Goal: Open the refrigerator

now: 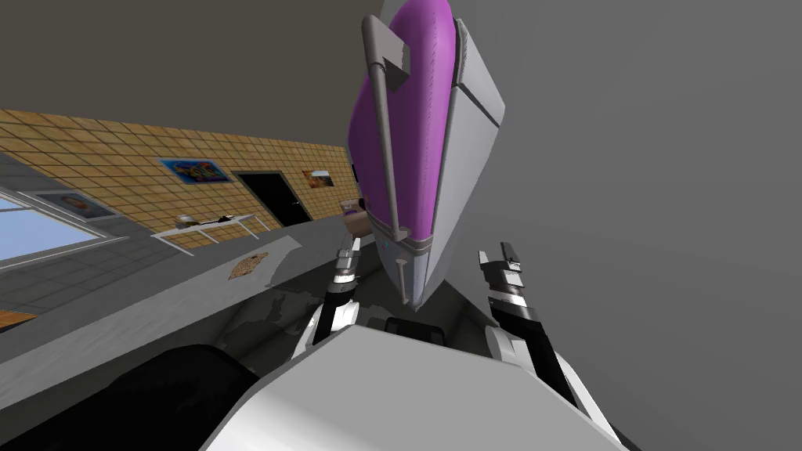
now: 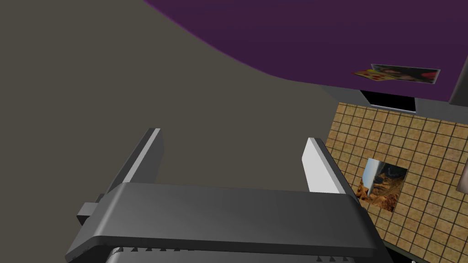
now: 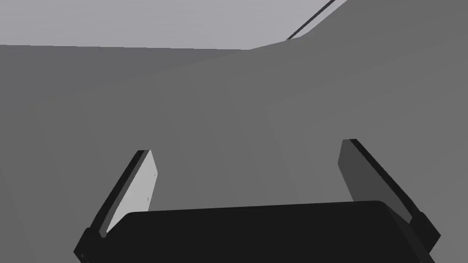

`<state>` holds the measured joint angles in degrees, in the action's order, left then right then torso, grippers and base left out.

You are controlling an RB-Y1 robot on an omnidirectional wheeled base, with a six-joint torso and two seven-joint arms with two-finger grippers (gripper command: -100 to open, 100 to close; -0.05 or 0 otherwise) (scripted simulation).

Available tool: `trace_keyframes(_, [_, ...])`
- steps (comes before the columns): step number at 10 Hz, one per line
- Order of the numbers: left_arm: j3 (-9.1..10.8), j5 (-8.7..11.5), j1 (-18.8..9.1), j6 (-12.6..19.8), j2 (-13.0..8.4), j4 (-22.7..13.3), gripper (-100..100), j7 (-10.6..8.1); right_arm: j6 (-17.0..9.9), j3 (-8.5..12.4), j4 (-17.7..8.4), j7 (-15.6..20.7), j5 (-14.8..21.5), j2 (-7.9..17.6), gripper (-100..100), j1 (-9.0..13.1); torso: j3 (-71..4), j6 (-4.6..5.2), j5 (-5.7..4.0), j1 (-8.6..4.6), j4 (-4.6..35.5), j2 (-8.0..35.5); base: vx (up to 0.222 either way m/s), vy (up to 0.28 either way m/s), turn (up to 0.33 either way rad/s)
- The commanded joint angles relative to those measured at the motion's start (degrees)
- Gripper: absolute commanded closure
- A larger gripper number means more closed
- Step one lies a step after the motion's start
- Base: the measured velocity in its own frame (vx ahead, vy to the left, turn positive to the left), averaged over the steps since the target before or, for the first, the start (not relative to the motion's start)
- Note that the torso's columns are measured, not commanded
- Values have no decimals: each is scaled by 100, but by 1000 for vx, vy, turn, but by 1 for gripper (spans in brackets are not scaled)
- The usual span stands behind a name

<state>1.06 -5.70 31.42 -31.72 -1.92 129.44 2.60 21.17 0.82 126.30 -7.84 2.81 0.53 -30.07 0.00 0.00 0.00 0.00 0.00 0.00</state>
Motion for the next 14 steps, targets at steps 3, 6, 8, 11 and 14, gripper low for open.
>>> trace_keyframes(3, [0, 0, 0, 0, 0, 1, 0, 0, 0, 0, 1, 0, 0, 0, 0, 0, -2014, 0, 0, 0, 1006, 1003, 0, 0, 0])
trace_keyframes(6, [0, 0, 0, 0, 0, 1, 0, 0, 1, 0, 1, 0, 0, 0, 0, 0, -4536, 0, 0, 0, 2268, 2269, 0, 0, 0])
trace_keyframes(8, [0, 0, 0, -1, 0, 2, 0, 0, 1, 0, 2, 0, 0, 0, 0, 0, -6227, 0, 0, 0, 3114, 3116, 0, 0, 0])
trace_keyframes(11, [-7, 100, -128, 153, -401, -8, -100, -46, 0, 0, 0, 0, 0, 0, 0, 0, -8313, 1, 0, -1, 4149, 4156, -4, -6, -11])
trace_keyframes(14, [-19, 267, -336, 404, -851, -9, -100, -123, 0, 0, -1, 0, 0, 0, 0, 0, -8455, 0, -1, -3, 4227, 4228, -19, -18, -17])
